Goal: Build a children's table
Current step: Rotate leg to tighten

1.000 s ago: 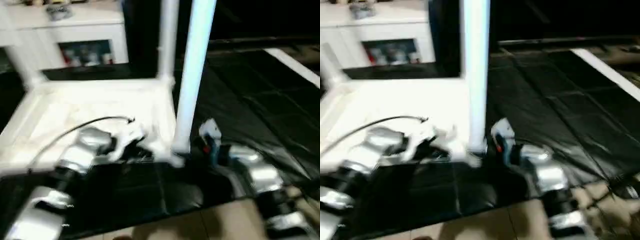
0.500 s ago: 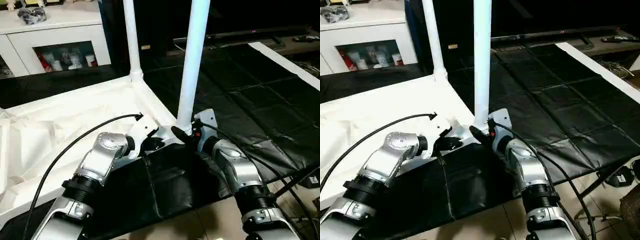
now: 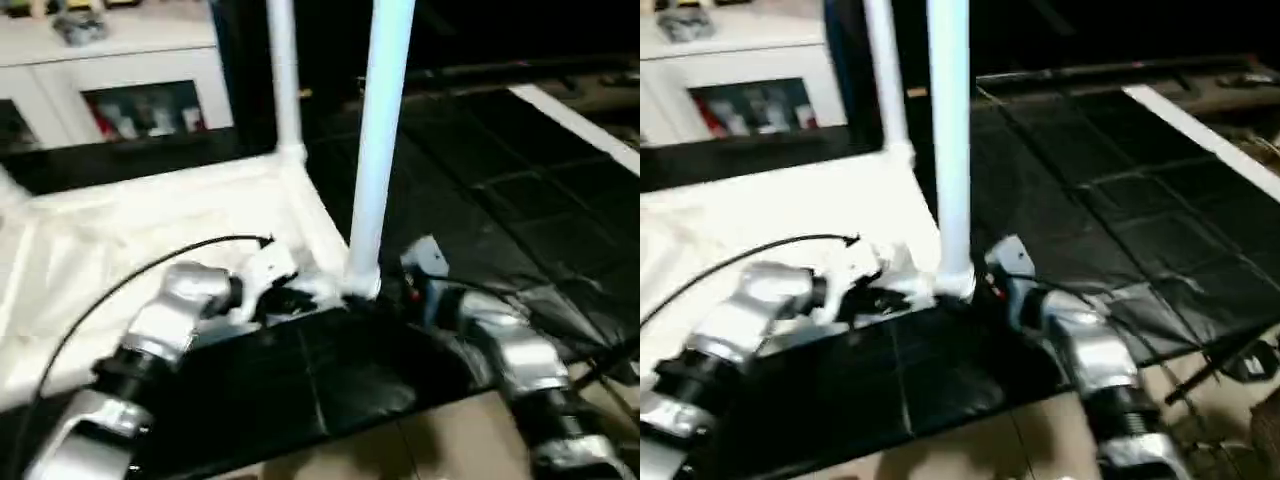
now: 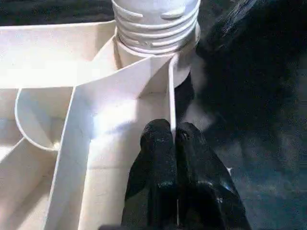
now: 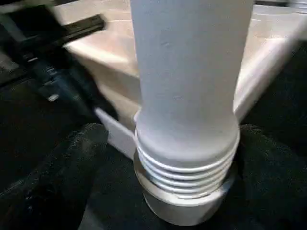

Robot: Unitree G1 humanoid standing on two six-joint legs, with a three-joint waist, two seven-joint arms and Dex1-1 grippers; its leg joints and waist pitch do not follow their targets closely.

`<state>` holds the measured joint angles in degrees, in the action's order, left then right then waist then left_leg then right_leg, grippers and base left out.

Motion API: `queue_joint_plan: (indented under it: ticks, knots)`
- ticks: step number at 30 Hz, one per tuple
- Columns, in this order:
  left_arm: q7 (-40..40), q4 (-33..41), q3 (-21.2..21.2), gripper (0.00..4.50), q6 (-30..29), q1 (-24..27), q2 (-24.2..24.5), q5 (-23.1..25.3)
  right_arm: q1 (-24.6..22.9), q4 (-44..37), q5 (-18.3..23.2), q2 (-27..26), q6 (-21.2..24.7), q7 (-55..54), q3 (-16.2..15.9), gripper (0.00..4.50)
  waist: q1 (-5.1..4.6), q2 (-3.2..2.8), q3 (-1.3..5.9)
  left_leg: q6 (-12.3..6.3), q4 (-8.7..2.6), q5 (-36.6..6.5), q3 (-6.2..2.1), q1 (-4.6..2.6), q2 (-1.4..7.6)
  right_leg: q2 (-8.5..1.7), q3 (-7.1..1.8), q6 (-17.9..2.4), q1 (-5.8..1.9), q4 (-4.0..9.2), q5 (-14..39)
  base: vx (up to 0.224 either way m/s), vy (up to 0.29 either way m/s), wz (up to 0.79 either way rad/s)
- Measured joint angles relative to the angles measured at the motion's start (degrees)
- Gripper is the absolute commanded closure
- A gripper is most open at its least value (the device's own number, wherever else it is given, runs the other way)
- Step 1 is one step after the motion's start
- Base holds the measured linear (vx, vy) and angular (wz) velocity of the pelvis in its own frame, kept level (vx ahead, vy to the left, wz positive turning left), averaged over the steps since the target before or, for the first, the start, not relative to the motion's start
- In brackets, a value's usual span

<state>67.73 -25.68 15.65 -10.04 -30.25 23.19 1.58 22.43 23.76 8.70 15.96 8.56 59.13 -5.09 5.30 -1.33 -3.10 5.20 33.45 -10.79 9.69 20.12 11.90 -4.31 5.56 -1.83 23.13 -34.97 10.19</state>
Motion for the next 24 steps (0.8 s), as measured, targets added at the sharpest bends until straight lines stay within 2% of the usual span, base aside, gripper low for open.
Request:
queue_joint_plan:
  ticks: [6,14,15,17,19,22,24]
  knots:
    - [8.22,-0.6,2.02,4.5,4.26,-0.02,3.87,-0.85,1.13,-1.14,0.96,5.29,-0.04,10.15,-2.52,0.06,1.35,0.47,0.0,-0.01,0.09,0.0,0.03,-0.03,0.01,-0.03,0.01,0.02,-0.02,-0.02,0.01,0.0,0.0,0.0]
    - [12.08,-3.0,4.25,4.5,8.04,-1.98,5.06,-0.6,6.69,1.3,0.52,6.0,-1.91,18.4,-6.78,0.06,2.44,0.74,0.04,-0.02,0.17,0.02,0.03,-0.03,0.02,-0.06,0.0,0.02,-0.06,-0.08,0.01,0.0,0.0,0.0]
    - [12.25,-3.33,4.47,4.5,8.36,-2.27,4.94,-0.6,7.26,2.47,0.33,5.99,-2.01,18.92,-6.81,0.23,2.68,0.78,0.04,-0.03,0.18,0.02,0.03,-0.02,0.02,-0.06,0.0,0.02,-0.06,-0.08,0.01,0.0,0.0,0.0]
    - [12.78,-4.07,4.57,4.5,8.93,-2.72,4.88,-0.59,8.68,4.41,0.21,5.84,-2.25,19.76,-7.25,0.23,2.79,0.84,0.01,-0.03,0.18,0.02,0.04,-0.01,0.02,-0.06,-0.01,0.02,-0.04,-0.09,0.01,0.0,0.0,0.0]
    - [13.31,-4.77,4.79,4.5,9.3,-3.34,4.86,-0.49,9.77,5.11,0.07,5.84,-2.93,21.09,-8.23,0.43,2.95,0.96,0.03,-0.03,0.17,0.02,0.05,-0.01,0.04,-0.06,0.0,0.03,-0.03,-0.11,0.01,0.0,0.0,0.0]
    - [13.38,-5.4,5.0,4.5,10.47,-3.57,4.86,-0.44,10.58,7.02,-0.93,5.78,-4.38,21.54,-9.27,0.77,3.09,1.12,0.03,-0.03,0.2,0.02,0.05,0.02,0.04,-0.07,0.0,0.03,-0.04,-0.1,0.02,0.0,0.0,0.0]
    - [13.39,-5.62,5.04,4.5,10.8,-3.63,4.86,-0.43,11.19,8.63,-1.67,5.56,-5.14,21.47,-9.7,0.84,3.06,1.16,0.04,-0.03,0.23,0.02,0.05,0.02,0.03,-0.08,0.0,0.03,-0.05,-0.11,0.01,0.0,0.0,0.0]
